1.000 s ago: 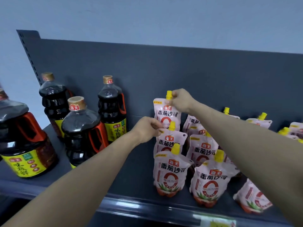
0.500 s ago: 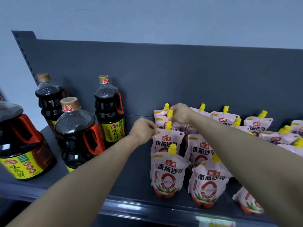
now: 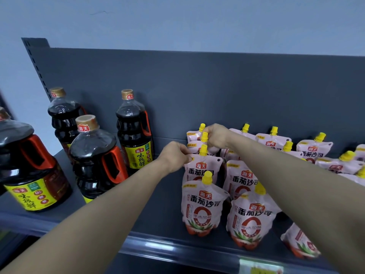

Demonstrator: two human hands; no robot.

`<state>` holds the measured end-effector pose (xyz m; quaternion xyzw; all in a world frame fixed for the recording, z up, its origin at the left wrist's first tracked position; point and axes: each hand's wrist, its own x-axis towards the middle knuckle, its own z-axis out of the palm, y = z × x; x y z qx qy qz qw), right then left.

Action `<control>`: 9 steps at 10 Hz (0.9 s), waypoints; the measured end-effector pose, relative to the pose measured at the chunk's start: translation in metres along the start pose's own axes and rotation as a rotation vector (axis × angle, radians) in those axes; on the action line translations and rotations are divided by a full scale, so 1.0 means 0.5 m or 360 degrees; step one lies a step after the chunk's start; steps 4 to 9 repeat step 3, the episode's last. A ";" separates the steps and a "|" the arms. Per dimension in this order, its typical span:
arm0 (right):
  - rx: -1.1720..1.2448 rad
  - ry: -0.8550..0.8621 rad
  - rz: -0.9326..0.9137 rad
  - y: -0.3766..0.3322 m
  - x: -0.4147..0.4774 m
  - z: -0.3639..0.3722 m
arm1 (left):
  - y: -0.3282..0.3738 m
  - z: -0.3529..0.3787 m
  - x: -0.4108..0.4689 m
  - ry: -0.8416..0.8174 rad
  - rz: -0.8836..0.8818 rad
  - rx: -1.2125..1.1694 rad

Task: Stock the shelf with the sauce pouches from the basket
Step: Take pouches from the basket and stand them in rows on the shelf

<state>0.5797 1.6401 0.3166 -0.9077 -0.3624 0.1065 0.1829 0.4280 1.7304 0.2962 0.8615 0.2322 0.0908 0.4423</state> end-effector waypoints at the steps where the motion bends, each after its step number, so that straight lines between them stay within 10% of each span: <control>1: 0.0081 -0.0011 0.0000 0.000 -0.005 -0.008 | 0.014 -0.005 -0.001 -0.0015 0.0017 0.0001; 9: 0.0045 0.0059 0.0039 0.007 -0.008 -0.019 | 0.028 -0.011 0.002 -0.0018 0.0058 0.0033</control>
